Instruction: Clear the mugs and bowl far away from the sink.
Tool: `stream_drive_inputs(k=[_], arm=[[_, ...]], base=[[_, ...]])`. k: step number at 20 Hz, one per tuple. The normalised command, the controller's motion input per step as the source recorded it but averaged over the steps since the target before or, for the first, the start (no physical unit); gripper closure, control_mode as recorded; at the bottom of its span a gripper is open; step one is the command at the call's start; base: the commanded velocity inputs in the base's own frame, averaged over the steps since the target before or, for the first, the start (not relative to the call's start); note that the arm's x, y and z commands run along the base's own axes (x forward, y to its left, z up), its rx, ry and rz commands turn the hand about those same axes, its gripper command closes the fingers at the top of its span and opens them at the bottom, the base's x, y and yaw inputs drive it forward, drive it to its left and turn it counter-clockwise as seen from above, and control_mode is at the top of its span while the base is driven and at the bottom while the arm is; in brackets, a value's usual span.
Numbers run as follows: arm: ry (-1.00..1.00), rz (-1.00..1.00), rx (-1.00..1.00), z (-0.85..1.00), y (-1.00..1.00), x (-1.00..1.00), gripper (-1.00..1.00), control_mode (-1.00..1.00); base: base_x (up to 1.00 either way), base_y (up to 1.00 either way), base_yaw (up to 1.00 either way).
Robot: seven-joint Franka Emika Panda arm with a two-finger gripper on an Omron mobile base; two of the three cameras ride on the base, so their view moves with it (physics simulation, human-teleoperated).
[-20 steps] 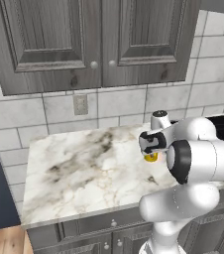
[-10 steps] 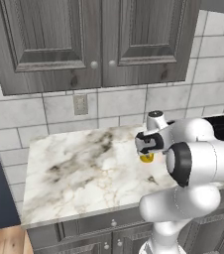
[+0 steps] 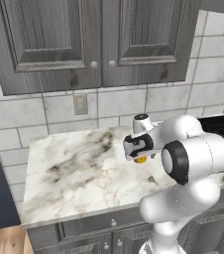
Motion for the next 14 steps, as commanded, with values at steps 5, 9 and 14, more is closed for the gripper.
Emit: stream_drive_inputs(k=[5, 9, 14], arm=[[0.09, 0.03, 0.01, -0.29, 0.39, -0.05, -1.0, -1.0], [0.0, 0.0, 0.05, 0.2, 0.01, -0.09, -1.0, -1.0], [0.0, 0.0, 0.02, 0.37, 0.0, -0.19, -1.0, -1.0]], base=[[0.0, 0.0, 0.0], [0.0, 0.0, 0.0], [0.0, 0.0, 0.0]])
